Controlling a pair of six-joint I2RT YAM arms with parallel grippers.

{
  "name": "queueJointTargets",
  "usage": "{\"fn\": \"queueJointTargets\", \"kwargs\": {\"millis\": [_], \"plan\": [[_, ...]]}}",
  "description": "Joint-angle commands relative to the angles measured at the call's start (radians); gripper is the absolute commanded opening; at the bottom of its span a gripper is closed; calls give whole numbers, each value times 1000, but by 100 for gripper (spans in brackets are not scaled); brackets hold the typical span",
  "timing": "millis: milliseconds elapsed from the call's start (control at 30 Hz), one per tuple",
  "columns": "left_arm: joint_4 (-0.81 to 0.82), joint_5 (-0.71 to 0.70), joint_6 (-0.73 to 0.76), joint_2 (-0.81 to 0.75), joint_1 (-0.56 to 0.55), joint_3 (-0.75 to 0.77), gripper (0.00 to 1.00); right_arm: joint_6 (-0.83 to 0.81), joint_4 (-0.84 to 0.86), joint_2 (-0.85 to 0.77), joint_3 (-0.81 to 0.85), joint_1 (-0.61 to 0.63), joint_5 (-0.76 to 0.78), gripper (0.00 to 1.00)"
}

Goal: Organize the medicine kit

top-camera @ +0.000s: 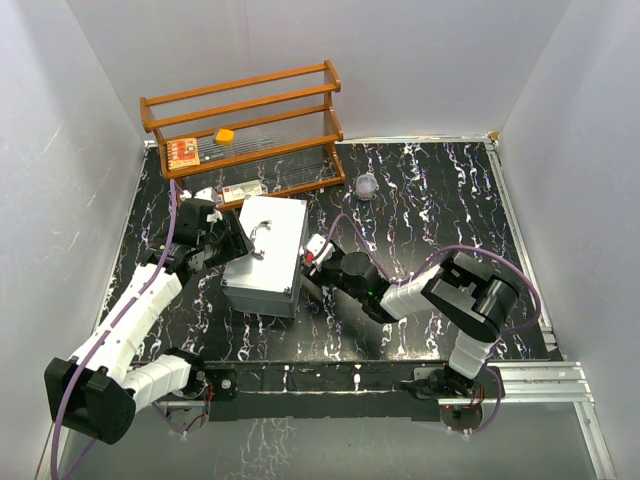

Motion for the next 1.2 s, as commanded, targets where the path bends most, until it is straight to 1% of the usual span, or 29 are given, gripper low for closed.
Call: {"fn": "queueJointTargets", "kwargs": {"millis": [0,133,400,833,1167], "plan": [[-66,28,-17,25,-3,-34,58,-13,202,7,22,3,82,51],[-68,28,-15,26,-4,-32,58,1,215,7,15,4,70,51],[-65,29,-15,23,-3,-40,58,-1,243,2,-11,3,140,50],[-71,7,-8,27,-3,-42,58,-6,255,7,-24,2,182,45],[-73,3,-3,26,-3,-47,58,-15,256,-23,-33,-1,207,45]]}}
